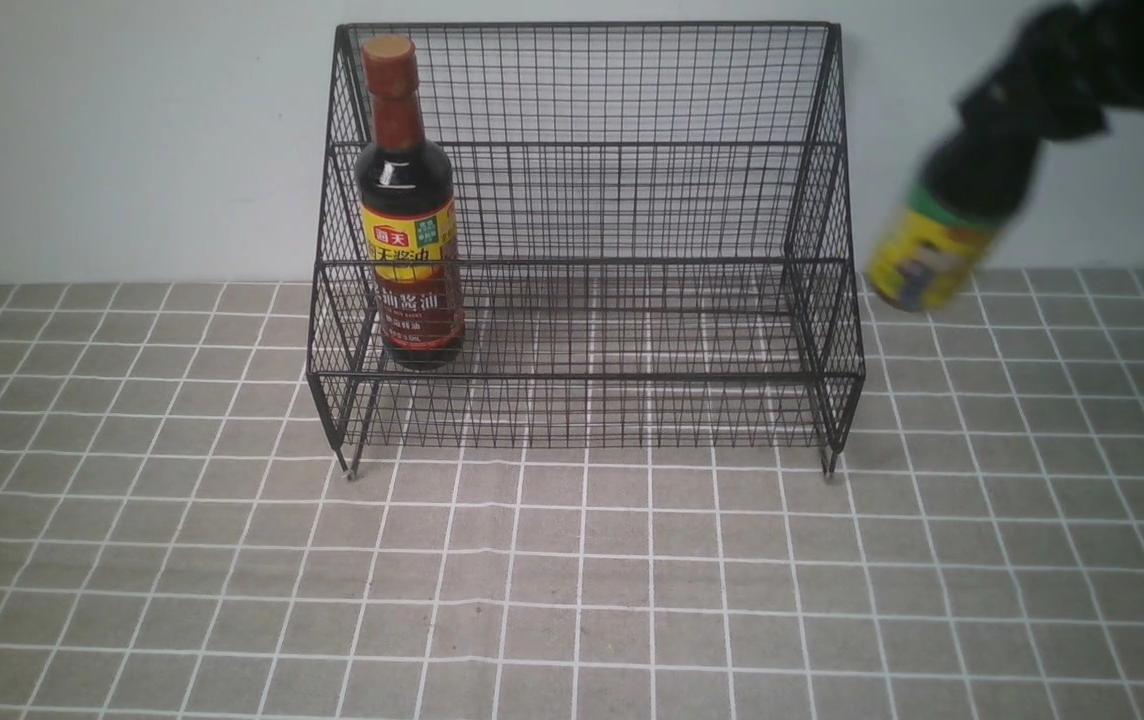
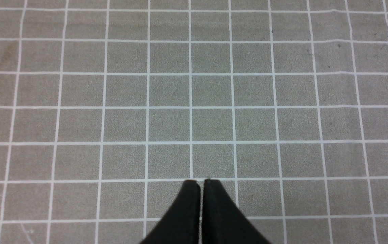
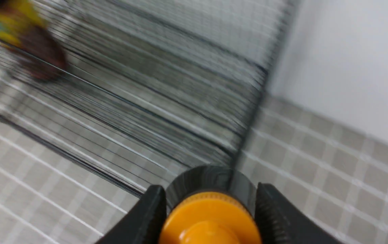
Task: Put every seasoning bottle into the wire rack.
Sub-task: Use the right arm to put the condiment bottle back on the shelf
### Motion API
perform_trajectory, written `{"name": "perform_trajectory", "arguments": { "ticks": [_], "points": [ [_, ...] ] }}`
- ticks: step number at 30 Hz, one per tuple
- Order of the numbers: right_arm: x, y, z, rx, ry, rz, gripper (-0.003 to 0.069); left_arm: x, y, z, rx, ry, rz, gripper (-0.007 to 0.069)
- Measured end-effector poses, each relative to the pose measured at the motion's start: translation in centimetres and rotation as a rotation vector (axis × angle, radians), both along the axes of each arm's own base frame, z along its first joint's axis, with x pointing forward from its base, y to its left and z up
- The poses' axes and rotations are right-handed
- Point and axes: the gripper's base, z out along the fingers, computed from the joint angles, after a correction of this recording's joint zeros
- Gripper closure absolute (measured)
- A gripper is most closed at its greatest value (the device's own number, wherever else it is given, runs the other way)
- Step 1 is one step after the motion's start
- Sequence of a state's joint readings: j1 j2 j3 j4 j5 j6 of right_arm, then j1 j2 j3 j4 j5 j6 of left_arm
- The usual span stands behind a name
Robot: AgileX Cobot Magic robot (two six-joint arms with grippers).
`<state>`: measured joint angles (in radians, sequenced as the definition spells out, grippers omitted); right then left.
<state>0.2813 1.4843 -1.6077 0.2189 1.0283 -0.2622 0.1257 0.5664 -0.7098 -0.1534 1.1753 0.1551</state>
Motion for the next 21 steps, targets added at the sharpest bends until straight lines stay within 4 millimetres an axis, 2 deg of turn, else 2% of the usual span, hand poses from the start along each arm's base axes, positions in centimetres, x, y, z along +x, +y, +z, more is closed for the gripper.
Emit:
{"name": "perform_trajectory", "arguments": {
  "ticks": [3,7,14,15,19,21],
  "points": [
    [0.9,2.3,-0.4,0.008,-0.012,0.052,0.0348,0.0,0.0,0.0,0.000,0.000,0.000,0.0631],
    [3.5,4.2,-3.3,0.016,0.023,0.047,0.0348,-0.1,0.0,-0.1,-0.001,0.015,-0.002,0.0631],
    [6.6,5.4,-7.8,-0.017,0.105,0.036,0.0348,-0.3,-0.1,-0.2,-0.004,0.039,-0.006,0.0631],
    [6.6,5.4,-7.8,-0.017,0.105,0.036,0.0348,-0.3,-0.1,-0.2,-0.004,0.039,-0.006,0.0631],
    [8.1,5.9,-10.9,-0.040,0.174,0.033,0.0348,-0.3,-0.1,-0.2,-0.004,0.040,-0.006,0.0631],
    [8.3,6.0,-11.4,-0.044,0.185,0.033,0.0348,-0.3,-0.1,-0.2,-0.004,0.040,-0.006,0.0631]
  ]
}}
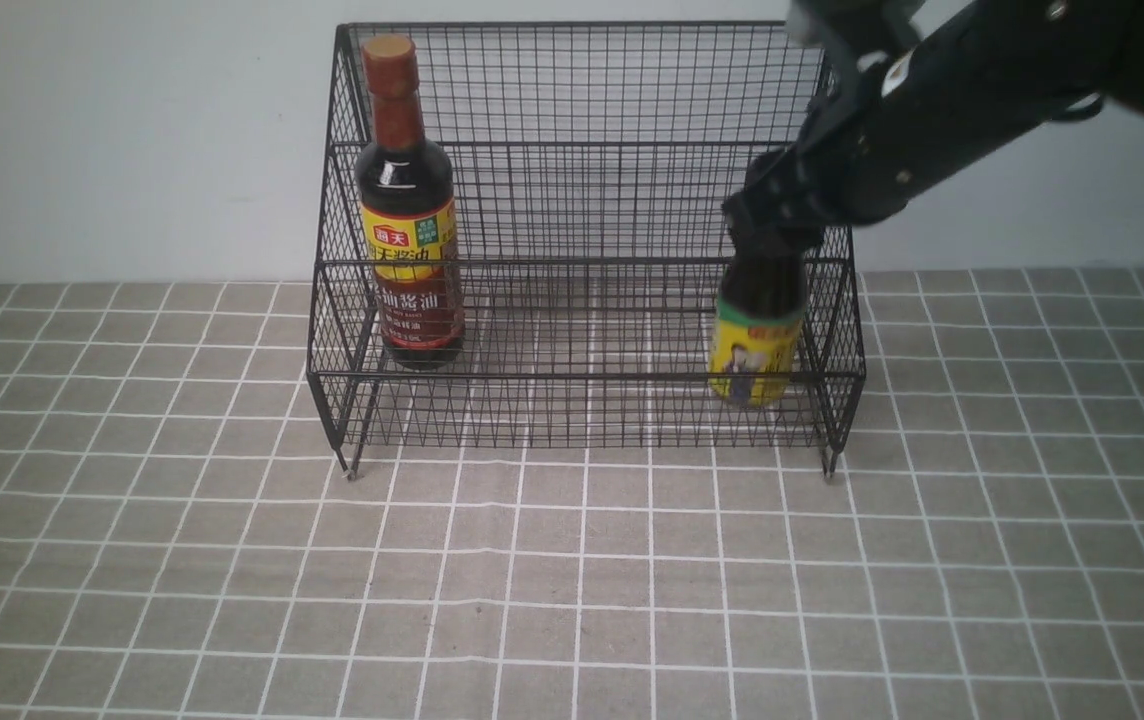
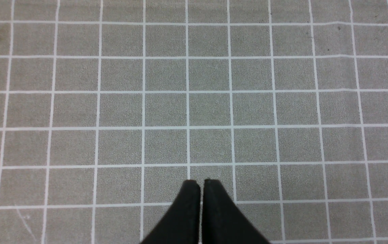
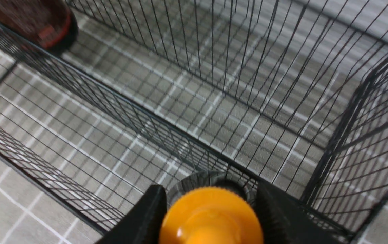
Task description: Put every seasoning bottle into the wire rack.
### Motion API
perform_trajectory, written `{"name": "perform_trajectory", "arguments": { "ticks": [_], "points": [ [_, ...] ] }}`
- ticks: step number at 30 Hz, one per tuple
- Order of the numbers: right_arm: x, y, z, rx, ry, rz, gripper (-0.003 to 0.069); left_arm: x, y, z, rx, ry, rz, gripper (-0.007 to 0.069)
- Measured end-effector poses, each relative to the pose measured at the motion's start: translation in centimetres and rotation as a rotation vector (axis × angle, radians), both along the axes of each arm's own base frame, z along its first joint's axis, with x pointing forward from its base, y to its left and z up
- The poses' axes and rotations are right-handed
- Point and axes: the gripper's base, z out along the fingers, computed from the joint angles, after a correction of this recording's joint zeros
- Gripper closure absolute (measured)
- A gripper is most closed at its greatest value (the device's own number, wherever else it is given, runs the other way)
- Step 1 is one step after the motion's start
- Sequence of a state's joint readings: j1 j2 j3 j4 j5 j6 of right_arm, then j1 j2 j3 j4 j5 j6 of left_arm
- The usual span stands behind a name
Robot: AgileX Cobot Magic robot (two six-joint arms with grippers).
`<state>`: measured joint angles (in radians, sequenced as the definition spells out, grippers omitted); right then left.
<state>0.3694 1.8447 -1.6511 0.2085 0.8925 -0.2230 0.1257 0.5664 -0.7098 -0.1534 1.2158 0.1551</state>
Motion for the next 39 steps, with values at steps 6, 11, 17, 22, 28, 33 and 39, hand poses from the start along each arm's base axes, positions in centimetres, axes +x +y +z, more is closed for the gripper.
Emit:
{"name": "perform_trajectory", "arguments": {
  "ticks": [6,11,17,22,28,33,39],
  "points": [
    [0.3,0.2,-1.6,-0.020,0.063,0.006,0.0307,0.0,0.0,0.0,0.000,0.000,0.000,0.0631],
    [0.1,0.1,-1.0,-0.018,0.060,0.007,0.0158,0.0,0.0,0.0,0.000,0.005,-0.001,0.0631],
    [-2.2,-0.9,4.4,0.010,-0.044,0.003,0.0106,0.0,0.0,0.0,-0.001,0.007,-0.001,0.0631],
    [-6.6,-3.3,12.7,-0.001,-0.192,-0.042,0.0166,0.0,0.0,0.0,-0.001,-0.001,0.000,0.0631],
    [-16.8,-8.7,21.2,0.037,-0.368,-0.211,0.0430,0.5,0.1,0.3,0.005,-0.062,0.006,0.0631],
    [-25.4,-12.5,22.5,0.134,-0.461,-0.318,0.0636,0.7,0.1,0.6,0.008,-0.103,0.012,0.0631],
    [-34.3,-16.1,16.2,0.250,-0.739,-0.315,0.0671,0.9,0.1,0.7,0.004,-0.126,0.014,0.0631]
  ]
}}
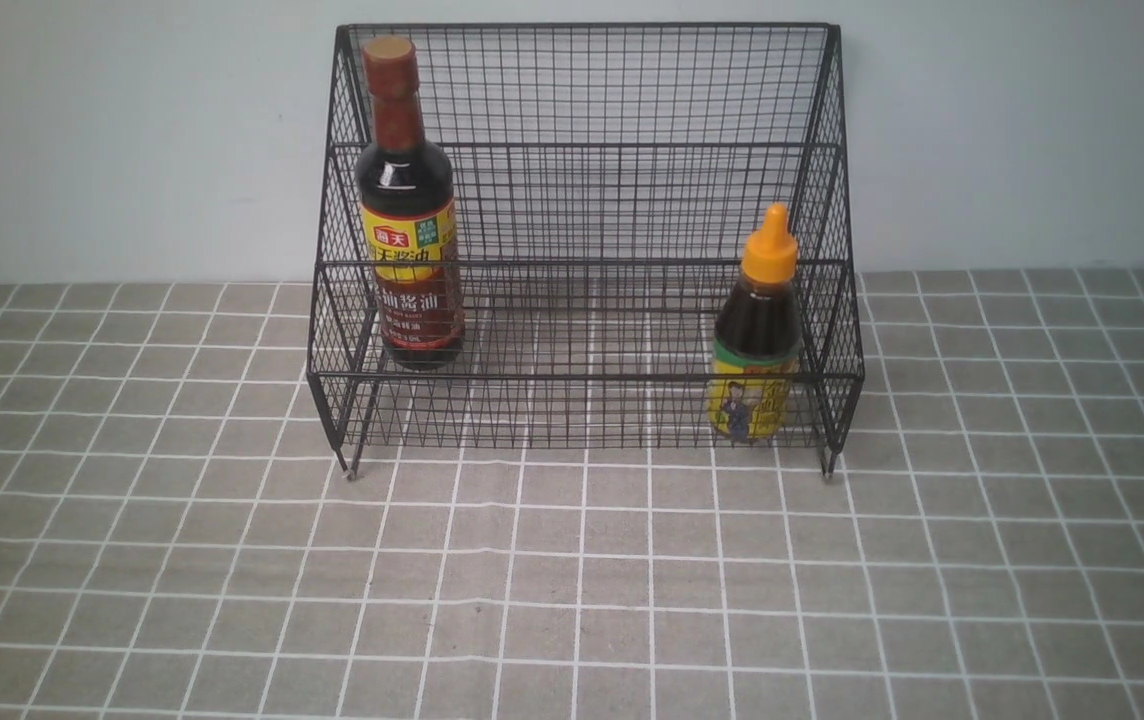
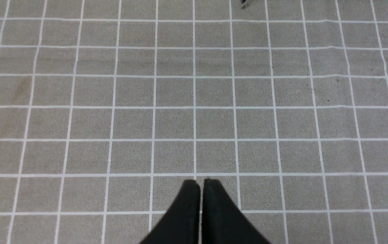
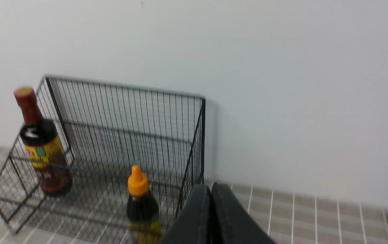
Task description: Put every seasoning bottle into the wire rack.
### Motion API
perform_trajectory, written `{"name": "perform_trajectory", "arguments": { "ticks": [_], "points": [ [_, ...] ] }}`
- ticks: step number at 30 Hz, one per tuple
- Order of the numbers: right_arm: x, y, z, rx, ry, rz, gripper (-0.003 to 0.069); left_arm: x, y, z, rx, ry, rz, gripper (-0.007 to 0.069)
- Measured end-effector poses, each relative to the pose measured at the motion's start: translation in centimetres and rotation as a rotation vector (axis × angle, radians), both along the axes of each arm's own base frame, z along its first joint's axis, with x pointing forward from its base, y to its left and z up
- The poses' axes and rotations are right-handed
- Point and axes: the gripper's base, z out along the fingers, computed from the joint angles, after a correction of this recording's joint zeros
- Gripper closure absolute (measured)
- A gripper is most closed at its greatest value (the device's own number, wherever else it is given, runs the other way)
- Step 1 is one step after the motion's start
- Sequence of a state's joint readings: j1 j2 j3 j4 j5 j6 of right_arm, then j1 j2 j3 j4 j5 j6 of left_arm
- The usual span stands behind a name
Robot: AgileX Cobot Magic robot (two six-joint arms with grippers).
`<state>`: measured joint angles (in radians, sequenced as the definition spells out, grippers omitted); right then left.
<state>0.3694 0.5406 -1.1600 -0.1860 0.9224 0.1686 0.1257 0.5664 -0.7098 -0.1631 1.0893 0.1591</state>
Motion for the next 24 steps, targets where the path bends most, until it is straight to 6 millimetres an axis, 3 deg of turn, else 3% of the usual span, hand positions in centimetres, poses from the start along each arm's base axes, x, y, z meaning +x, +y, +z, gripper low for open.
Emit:
{"name": "perform_trajectory", "arguments": {
  "ticks": [2,3,5,6,10,16,24],
  "points": [
    [-1.1,-0.4,-1.5,0.011,-0.079,0.008,0.0671,0.0,0.0,0.0,-0.005,-0.001,-0.001,0.0631],
    [-2.5,-0.7,-3.7,0.034,-0.195,0.024,0.0671,0.0,-0.1,0.0,-0.010,-0.003,-0.002,0.0631],
    [-3.7,-1.0,-5.8,0.060,-0.307,0.038,0.0671,0.0,-0.1,0.0,-0.013,-0.006,-0.002,0.0631],
    [-4.7,-1.2,-7.8,0.087,-0.404,0.054,0.0671,0.2,-0.1,-0.1,-0.015,-0.013,-0.001,0.0631],
    [-5.3,-1.3,-10.6,0.075,-0.498,0.062,0.0671,0.3,-0.2,-1.1,-0.036,-0.002,0.000,0.0631],
    [-5.4,-1.1,-10.7,0.174,-0.524,0.101,0.0671,0.5,-0.5,-2.3,-0.067,0.019,-0.021,0.0631],
    [-5.4,-1.0,-10.7,0.240,-0.507,0.121,0.0671,0.2,-1.7,-2.3,-0.011,-0.002,-0.215,0.0631]
  ]
}}
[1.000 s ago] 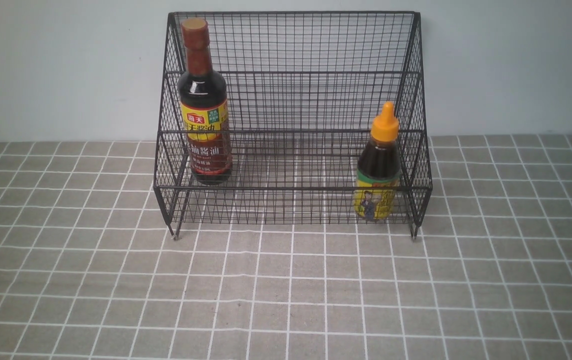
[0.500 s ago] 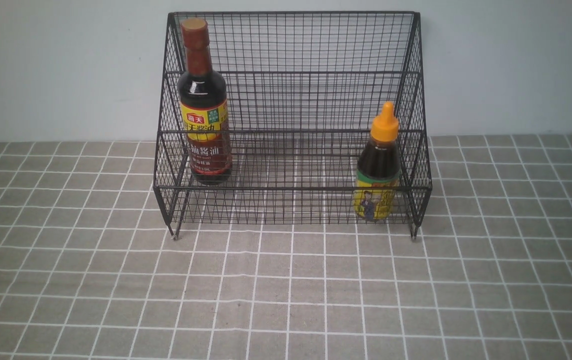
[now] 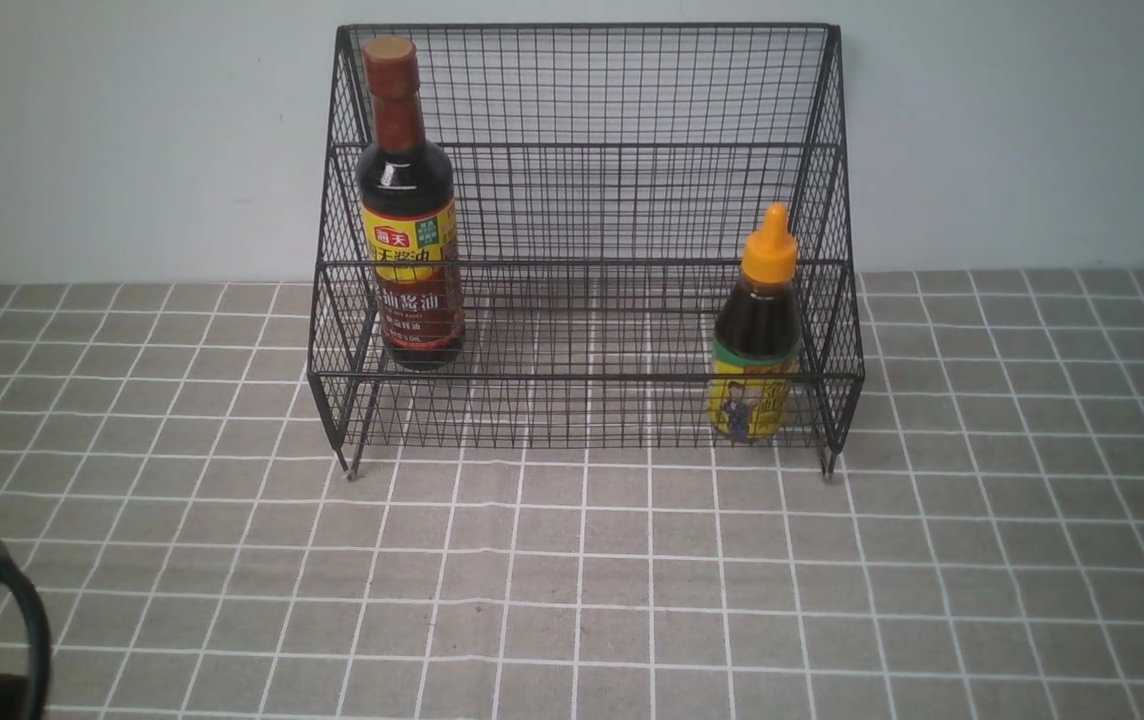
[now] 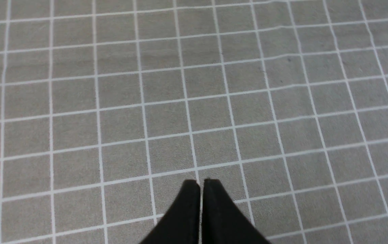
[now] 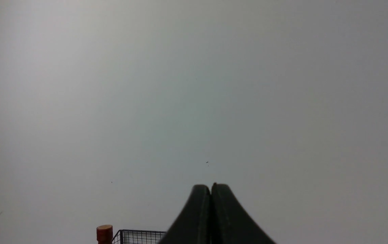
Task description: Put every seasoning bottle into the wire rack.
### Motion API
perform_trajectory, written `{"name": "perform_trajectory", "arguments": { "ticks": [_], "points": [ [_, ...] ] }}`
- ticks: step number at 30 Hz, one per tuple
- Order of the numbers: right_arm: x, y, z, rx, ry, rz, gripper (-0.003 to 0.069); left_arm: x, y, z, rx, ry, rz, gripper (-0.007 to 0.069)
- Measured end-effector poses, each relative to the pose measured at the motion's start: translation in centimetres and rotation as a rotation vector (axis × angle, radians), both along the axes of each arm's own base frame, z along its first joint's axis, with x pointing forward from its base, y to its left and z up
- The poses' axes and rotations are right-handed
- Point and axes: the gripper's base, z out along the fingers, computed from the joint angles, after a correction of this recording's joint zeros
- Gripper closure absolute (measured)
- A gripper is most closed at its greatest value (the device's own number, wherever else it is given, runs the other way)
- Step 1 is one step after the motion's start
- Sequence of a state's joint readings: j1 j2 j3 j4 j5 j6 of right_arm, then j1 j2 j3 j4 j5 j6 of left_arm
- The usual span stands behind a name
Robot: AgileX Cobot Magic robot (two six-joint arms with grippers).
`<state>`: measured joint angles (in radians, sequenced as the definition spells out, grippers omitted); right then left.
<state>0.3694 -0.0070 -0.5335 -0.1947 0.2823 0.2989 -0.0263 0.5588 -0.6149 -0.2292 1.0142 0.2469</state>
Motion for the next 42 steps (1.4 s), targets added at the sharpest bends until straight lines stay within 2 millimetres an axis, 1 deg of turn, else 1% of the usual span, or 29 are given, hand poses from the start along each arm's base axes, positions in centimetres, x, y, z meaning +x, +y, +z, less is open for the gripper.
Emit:
{"name": "perform_trajectory", "arguments": {
  "ticks": [3,7,10,15,20,27,31,33,34,36,39,42],
  "points": [
    [0.0,0.0,0.0,0.000,0.000,0.000,0.0671,-0.6,-0.1,0.3,0.026,-0.043,-0.037,0.0631],
    [0.0,0.0,0.0,0.000,0.000,0.000,0.0671,-1.5,-0.1,1.3,-0.037,-0.179,0.010,0.0631],
    [0.0,0.0,0.0,0.000,0.000,0.000,0.0671,-2.9,0.0,2.5,-0.086,-0.340,0.030,0.0631],
    [0.0,0.0,0.0,0.000,0.000,0.000,0.0671,-4.5,0.1,3.1,-0.105,-0.442,0.030,0.0631],
    [0.0,0.0,0.0,0.000,0.000,0.000,0.0671,-5.1,0.1,3.2,-0.112,-0.468,0.028,0.0631],
    [0.0,0.0,0.0,0.000,-0.001,0.000,0.0671,-5.2,0.1,3.0,-0.107,-0.446,0.026,0.0631],
    [0.0,0.0,0.0,0.000,-0.001,0.000,0.0671,-4.9,0.3,2.8,-0.093,-0.467,0.037,0.0631],
    [0.0,0.0,0.0,0.000,-0.001,0.000,0.0671,-4.3,0.5,1.9,-0.066,-0.512,0.059,0.0631],
    [0.0,0.0,0.0,0.000,-0.001,0.000,0.0671,-4.2,0.6,1.9,-0.064,-0.530,0.063,0.0631],
    [0.0,0.0,0.0,0.000,-0.001,0.000,0.0671,-3.8,0.9,0.4,-0.039,-0.602,0.094,0.0631],
    [0.0,0.0,0.0,0.000,-0.001,0.000,0.0671,-3.4,1.4,-2.7,0.004,-0.673,0.144,0.0631],
    [0.0,0.0,0.0,0.000,-0.001,0.000,0.0671,-3.3,1.6,-6.9,0.043,-0.676,0.169,0.0631]
  ]
}}
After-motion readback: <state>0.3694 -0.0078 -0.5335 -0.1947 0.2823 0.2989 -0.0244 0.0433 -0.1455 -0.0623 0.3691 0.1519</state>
